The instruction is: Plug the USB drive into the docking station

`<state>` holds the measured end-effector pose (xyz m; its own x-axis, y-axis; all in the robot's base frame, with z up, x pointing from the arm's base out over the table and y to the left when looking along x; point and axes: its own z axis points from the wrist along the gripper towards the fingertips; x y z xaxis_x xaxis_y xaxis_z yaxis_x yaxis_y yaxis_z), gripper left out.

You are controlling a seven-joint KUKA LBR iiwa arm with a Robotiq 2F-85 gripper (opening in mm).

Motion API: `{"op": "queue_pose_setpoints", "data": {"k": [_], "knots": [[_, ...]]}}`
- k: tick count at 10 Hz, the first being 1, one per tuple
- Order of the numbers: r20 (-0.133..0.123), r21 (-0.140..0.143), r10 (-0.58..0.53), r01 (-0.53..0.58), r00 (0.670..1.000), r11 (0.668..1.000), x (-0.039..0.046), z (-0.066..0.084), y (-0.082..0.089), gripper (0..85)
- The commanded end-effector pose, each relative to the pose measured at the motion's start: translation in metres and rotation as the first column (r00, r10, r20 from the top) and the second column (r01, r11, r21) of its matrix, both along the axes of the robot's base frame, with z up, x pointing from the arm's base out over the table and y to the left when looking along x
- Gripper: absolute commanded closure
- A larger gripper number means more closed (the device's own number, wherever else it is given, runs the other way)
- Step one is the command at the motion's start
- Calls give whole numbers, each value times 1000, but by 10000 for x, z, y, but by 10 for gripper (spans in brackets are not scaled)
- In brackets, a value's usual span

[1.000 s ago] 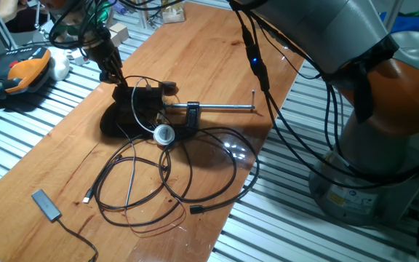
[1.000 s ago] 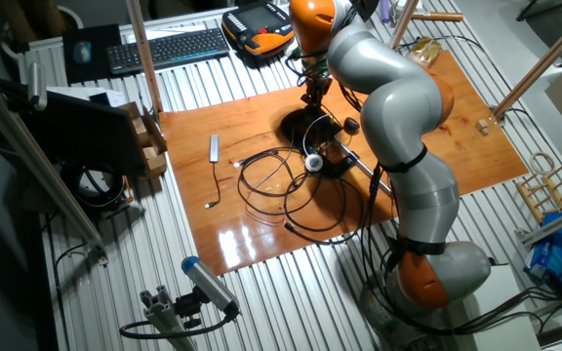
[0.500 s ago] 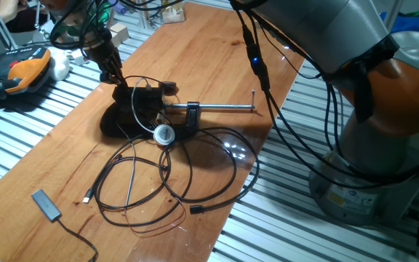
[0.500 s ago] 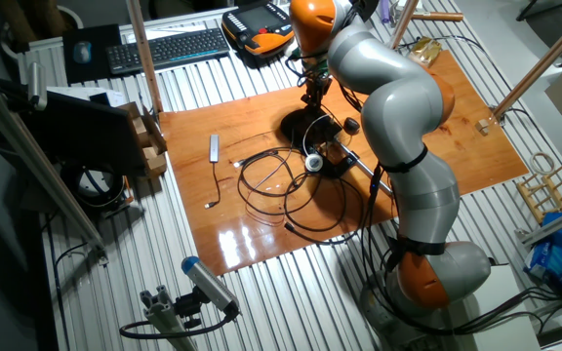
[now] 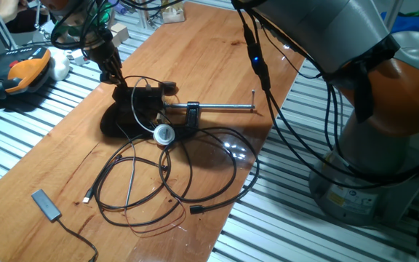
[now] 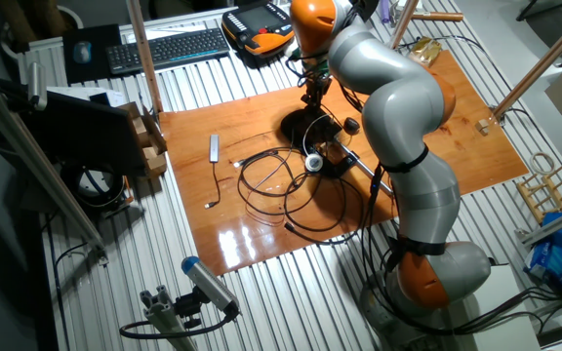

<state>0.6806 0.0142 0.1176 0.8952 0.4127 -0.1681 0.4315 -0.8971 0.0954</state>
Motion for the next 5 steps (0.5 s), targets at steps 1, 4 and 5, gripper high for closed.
{"op": "queue_pose_setpoints", "data": {"k": [1,4,5], "knots": [[-4,0,0,0,1000,1000,-8,-18,-1,850],[-4,3,1,-1,1000,1000,-8,-40,-2,850],[-3,-1,3,-3,1000,1000,-9,-29,-2,850]]}}
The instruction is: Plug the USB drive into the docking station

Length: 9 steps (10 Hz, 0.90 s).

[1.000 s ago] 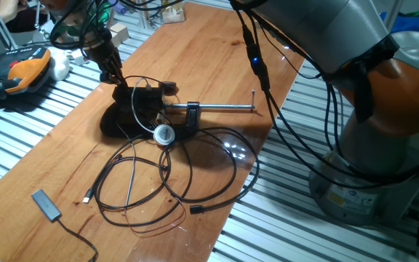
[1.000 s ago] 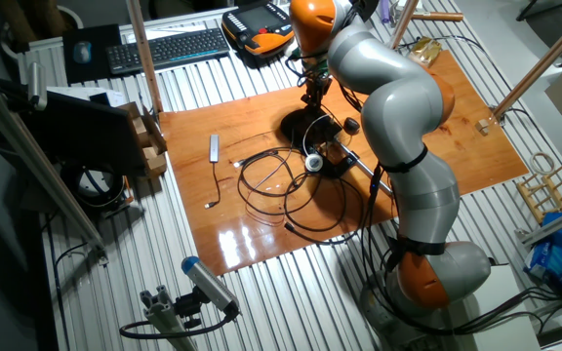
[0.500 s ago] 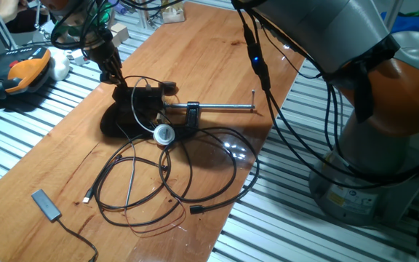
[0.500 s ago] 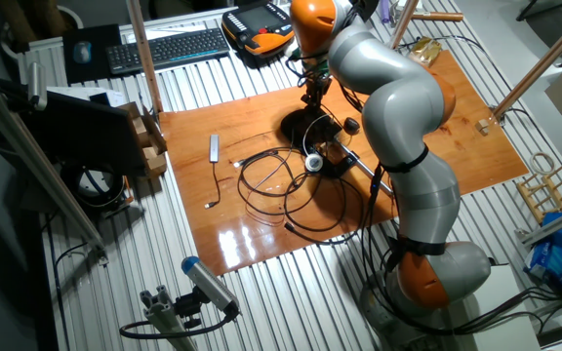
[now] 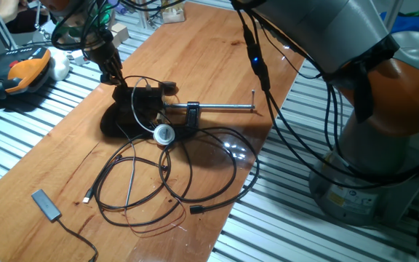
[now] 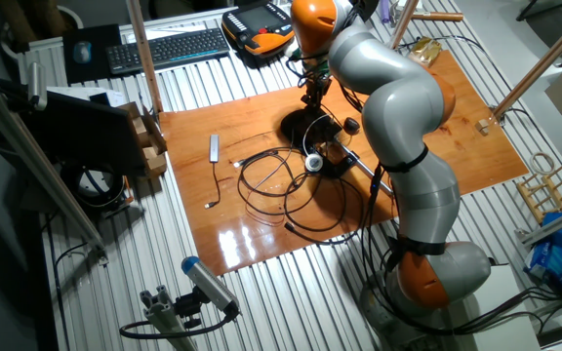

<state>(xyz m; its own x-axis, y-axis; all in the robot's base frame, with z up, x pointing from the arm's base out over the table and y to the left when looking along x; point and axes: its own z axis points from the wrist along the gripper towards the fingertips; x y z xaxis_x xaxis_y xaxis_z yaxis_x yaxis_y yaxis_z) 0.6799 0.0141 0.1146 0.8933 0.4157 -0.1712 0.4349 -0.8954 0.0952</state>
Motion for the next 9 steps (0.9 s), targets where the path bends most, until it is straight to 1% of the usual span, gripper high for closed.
{"op": "queue_pose_setpoints", "data": {"k": [1,2,4,6,9], "knots": [[-1,-3,1,-1,1000,1000,-2,16,0,850],[-5,-4,2,-2,1000,1000,-1,15,4,850],[-24,-9,9,-10,1000,1000,-4,19,6,850],[-34,-13,12,-13,999,1000,-4,36,7,850],[-38,-16,13,-13,999,1000,-5,55,14,850]]}}
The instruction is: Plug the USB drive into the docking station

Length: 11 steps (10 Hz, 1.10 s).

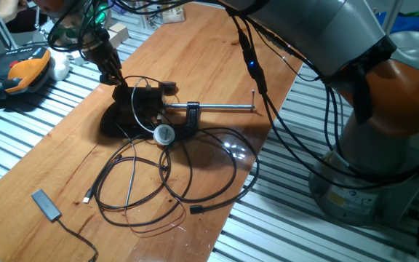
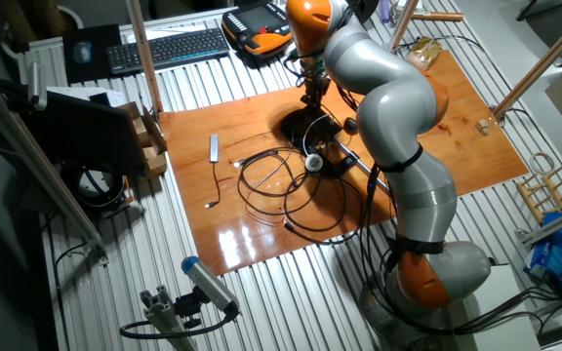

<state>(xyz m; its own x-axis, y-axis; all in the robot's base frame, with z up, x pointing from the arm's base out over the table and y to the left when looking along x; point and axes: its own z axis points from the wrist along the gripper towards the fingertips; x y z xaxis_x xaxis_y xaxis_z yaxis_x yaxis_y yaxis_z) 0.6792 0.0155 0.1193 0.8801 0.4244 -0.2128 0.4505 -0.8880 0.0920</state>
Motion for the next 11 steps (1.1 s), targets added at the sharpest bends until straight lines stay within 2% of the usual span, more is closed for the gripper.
{"op": "queue_pose_setpoints", "data": {"k": [1,6,11], "knots": [[1,0,0,0,1000,1000,5,7,0,850],[-2,-3,2,-2,1000,1000,6,-7,-3,850],[6,-8,7,-7,1000,1000,17,-15,-6,850]]}}
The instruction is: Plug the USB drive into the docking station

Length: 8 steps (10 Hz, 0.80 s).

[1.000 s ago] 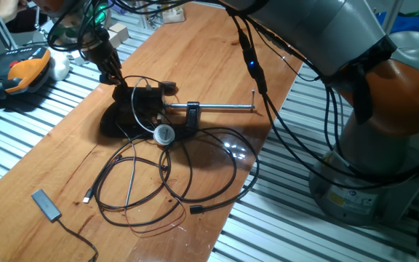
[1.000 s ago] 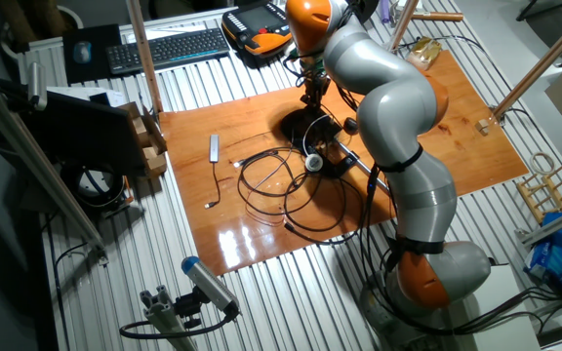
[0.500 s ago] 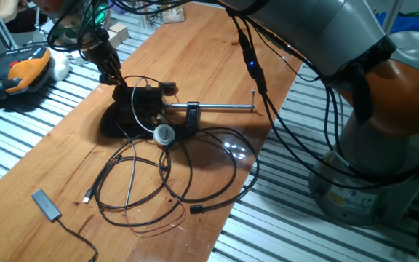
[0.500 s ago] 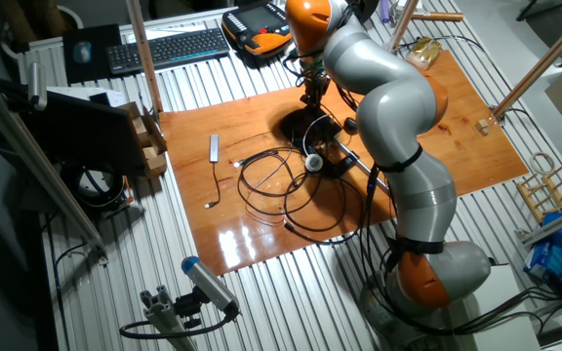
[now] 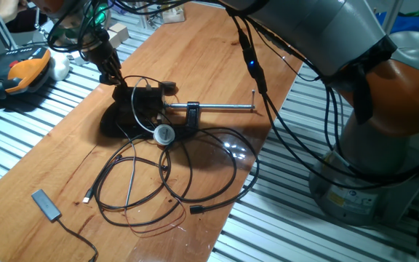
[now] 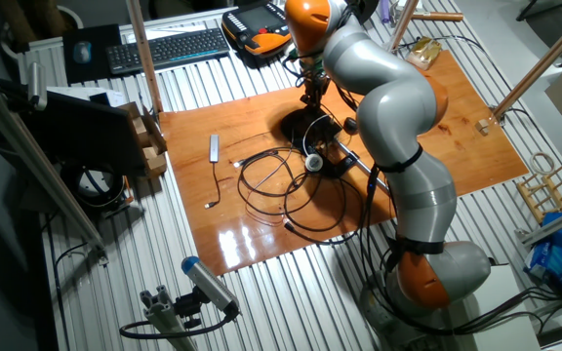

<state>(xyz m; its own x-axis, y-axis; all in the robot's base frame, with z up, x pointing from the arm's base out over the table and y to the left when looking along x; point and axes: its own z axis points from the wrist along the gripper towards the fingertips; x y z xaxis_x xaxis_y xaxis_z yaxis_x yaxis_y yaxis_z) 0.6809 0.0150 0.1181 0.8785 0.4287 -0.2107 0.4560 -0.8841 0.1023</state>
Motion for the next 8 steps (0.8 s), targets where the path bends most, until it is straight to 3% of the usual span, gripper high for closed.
{"op": "queue_pose_setpoints", "data": {"k": [1,5,8], "knots": [[4,0,1,-1,1000,1000,4,-6,-2,850],[9,-7,7,-6,1000,1000,16,-19,-14,850],[-2,-5,7,-7,1000,1000,-4,-11,-23,850]]}}
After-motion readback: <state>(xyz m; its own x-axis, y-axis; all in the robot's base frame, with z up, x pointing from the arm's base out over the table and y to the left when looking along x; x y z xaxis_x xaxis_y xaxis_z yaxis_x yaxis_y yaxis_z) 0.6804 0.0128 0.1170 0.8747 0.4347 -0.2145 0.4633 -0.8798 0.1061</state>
